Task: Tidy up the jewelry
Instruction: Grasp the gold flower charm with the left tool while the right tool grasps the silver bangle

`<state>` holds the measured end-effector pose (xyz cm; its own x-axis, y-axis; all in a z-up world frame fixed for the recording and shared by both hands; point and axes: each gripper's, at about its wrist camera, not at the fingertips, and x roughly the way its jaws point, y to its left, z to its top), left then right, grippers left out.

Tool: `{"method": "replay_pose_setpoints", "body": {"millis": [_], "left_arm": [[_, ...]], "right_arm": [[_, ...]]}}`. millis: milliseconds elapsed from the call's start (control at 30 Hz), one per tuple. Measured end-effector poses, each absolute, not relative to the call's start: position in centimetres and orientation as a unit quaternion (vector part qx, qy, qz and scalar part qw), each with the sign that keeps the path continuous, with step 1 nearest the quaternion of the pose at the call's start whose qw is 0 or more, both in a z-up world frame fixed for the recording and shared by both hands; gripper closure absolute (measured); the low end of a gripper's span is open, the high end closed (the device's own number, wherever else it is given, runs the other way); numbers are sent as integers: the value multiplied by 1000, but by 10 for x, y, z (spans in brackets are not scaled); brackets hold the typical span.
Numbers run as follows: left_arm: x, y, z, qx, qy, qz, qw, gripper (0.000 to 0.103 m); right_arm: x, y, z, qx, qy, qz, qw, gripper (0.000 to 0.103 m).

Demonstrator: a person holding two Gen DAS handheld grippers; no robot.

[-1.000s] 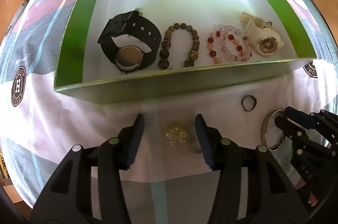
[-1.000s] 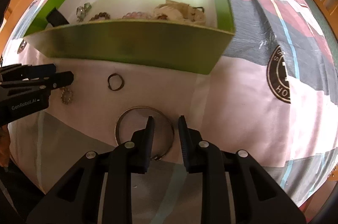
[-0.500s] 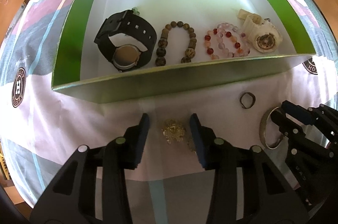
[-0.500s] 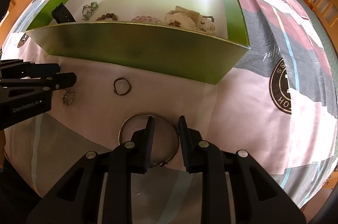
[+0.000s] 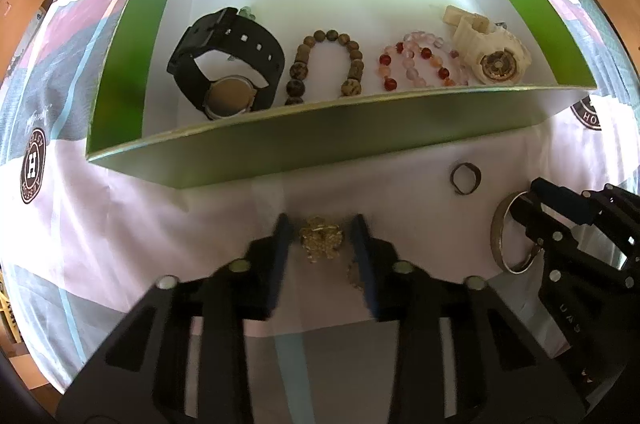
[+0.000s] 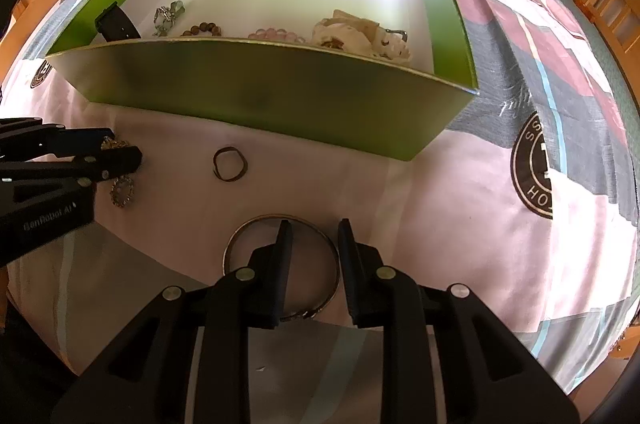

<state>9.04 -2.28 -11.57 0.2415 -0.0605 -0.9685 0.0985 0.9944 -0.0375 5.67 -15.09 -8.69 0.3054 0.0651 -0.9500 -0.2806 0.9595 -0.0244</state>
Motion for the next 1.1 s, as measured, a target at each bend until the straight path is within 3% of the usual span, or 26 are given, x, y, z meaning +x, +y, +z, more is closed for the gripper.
{"method": "replay_pose_setpoints", "body": {"millis": [100,267,967,1100], "left_arm": [[91,-16,-114,10,613,-50,788,81],[91,-8,-109,12,609,-47,791,81],[71,-8,-70,-1,573,-59,817,81],[65,-9,-43,-17,534,-83,841,81]], "right_arm": [[55,-148,-86,-101,576,110,804,82],[54,-147,-84,-90,577,116,803,99],[54,-159,-61,-56,562,133,814,100],[45,-162,-30,-32,528,151,835,100]]}}
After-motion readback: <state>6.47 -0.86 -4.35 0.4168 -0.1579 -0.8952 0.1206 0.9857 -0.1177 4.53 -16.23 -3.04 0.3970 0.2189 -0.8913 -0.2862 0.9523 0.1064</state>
